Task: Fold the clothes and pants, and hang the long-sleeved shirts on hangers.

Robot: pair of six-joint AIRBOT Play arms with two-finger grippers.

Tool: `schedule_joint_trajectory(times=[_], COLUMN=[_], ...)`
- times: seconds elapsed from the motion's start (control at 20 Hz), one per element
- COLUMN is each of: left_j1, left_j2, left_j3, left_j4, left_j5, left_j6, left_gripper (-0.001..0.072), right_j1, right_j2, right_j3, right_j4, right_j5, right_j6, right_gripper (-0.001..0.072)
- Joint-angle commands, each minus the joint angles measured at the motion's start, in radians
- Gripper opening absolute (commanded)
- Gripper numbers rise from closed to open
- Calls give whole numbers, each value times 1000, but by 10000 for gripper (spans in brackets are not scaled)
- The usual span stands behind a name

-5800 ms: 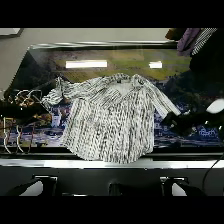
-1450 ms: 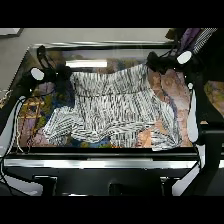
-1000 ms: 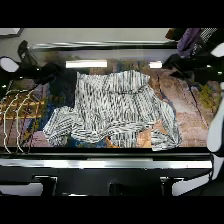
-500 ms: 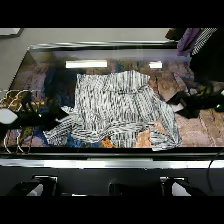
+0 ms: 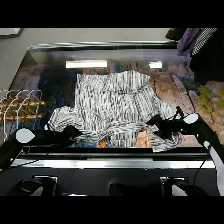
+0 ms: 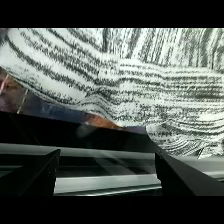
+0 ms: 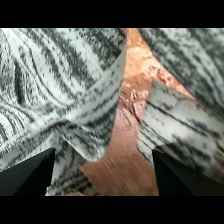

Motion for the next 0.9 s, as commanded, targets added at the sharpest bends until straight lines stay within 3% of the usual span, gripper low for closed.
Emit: schedule_joint_trajectory(times=[0.0,0.05,0.1,0.25,0.65,0.85], left_j1=[-42,-48,-50,-55,-169,-208], left_j2=[-22,-31,-40,-78,-210,-272], left_j3=[-11,-11,-11,-11,-11,-11], left_j4=[-3,-3,-3,-3,-8,-110], left_j5=[4,4,4,23,223,380], left_j6=[-13,-17,-17,-18,-84,-83], left_gripper=[688,688,688,687,688,688], right_j1=[16,16,16,16,16,16], right_j2=[-61,-70,-71,-69,-4,9], right_j3=[-24,-24,-24,-24,-24,-24], right_j4=[179,200,200,198,183,179], right_j5=[-116,-119,-121,-118,-56,-9], right_j6=[-85,-95,-95,-104,-103,-103], right_gripper=[665,658,574,24,29,29])
